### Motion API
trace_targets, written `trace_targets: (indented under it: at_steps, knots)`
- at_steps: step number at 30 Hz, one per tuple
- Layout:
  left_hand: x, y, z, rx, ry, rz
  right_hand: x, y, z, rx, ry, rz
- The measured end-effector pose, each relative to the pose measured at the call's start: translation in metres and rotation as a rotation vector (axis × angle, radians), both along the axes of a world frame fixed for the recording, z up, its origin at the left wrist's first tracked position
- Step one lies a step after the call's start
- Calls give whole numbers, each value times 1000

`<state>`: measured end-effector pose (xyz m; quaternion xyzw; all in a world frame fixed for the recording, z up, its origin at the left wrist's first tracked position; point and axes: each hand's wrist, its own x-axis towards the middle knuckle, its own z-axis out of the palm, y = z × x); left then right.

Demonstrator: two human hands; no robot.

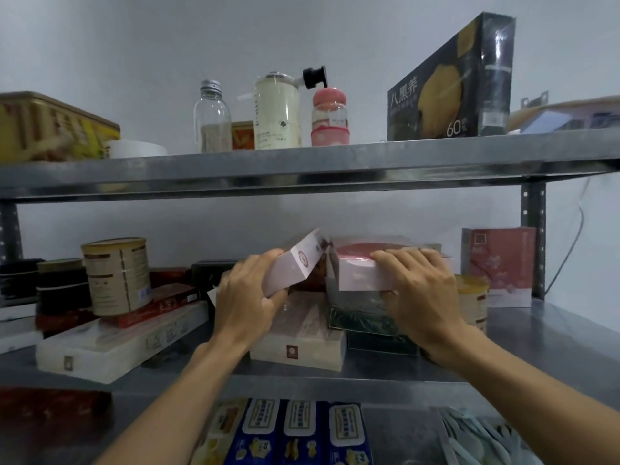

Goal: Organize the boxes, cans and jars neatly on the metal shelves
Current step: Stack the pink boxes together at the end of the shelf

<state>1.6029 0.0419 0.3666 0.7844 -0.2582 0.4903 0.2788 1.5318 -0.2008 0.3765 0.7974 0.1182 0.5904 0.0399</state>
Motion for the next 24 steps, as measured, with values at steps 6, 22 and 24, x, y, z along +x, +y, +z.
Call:
trace_targets:
  at_steps: [6,22,24]
  knots:
    - [-13,-5,12,38,-62,-69,-26,-6,9,12,-48,-34]
    - [-58,-133,31,157,-176,-232,-125,-108,12,18,-15,-369]
    - [-66,-158,32,157,-182,-241,-134,-130,12,26,-16,-378]
